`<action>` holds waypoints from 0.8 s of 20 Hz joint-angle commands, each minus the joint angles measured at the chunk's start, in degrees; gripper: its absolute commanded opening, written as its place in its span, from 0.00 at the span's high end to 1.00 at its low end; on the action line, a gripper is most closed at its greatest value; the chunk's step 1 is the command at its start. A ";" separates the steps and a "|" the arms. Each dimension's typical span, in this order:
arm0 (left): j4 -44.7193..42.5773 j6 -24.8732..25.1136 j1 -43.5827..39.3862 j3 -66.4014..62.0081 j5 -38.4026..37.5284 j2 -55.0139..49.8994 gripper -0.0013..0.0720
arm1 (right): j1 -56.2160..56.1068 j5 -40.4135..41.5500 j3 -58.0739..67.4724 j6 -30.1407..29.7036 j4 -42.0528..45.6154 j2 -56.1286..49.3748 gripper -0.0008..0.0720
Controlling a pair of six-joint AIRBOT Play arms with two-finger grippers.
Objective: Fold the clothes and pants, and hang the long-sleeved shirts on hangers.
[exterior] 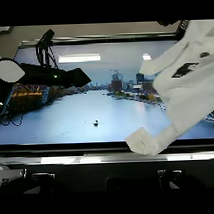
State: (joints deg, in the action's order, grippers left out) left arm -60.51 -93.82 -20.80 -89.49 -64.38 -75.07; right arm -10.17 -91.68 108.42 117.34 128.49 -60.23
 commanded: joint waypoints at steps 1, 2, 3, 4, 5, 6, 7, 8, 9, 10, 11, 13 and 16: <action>-0.20 0.00 0.11 0.00 -0.81 0.09 0.16 | 10.32 -3.48 7.21 0.33 -1.27 -3.39 0.95; -0.20 0.00 0.11 0.00 -0.81 0.09 0.16 | 14.10 -3.28 7.21 0.02 -2.67 -3.39 0.95; -0.20 0.00 0.11 0.00 -0.81 0.09 0.16 | 18.01 -3.34 7.21 -1.33 -3.98 -3.41 0.95; -0.20 0.00 0.11 0.00 -0.79 0.09 0.16 | 21.31 -3.15 7.21 -1.77 -4.90 -3.41 0.95; -0.20 0.00 0.11 0.00 -0.81 0.09 0.16 | 24.50 -2.67 7.21 -2.34 -5.11 -3.39 0.95; -0.17 0.00 0.11 0.00 -0.83 0.09 0.16 | 27.08 -1.75 7.21 -3.10 -5.05 -3.41 0.95; -0.17 0.00 0.11 0.00 -0.81 0.09 0.16 | 29.81 0.20 7.21 -3.17 -5.03 -3.41 0.95; -0.17 0.00 0.11 0.00 -0.81 0.09 0.16 | 32.30 2.54 7.21 -3.13 -5.01 -3.41 0.95; -0.15 0.00 0.11 0.00 -0.81 0.09 0.16 | 35.10 5.40 7.21 -2.64 -5.03 -3.41 0.95; -0.15 0.00 0.11 0.00 -0.81 0.09 0.16 | 37.64 8.17 7.21 -0.92 -5.05 -3.41 0.95; -0.15 0.00 0.11 0.00 -0.81 0.09 0.16 | 40.19 10.80 7.21 1.01 -5.25 -3.52 0.95; -0.15 0.00 0.09 0.00 -0.81 0.09 0.16 | 44.85 12.63 7.21 1.36 -8.00 -4.72 0.95; -0.15 0.00 0.00 0.00 -0.81 0.02 0.16 | 50.84 13.20 7.21 0.96 -15.17 -7.39 0.95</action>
State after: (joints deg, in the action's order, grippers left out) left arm -60.66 -93.82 -20.75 -89.52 -65.21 -75.02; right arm 34.85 -81.34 115.57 117.73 119.24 -65.87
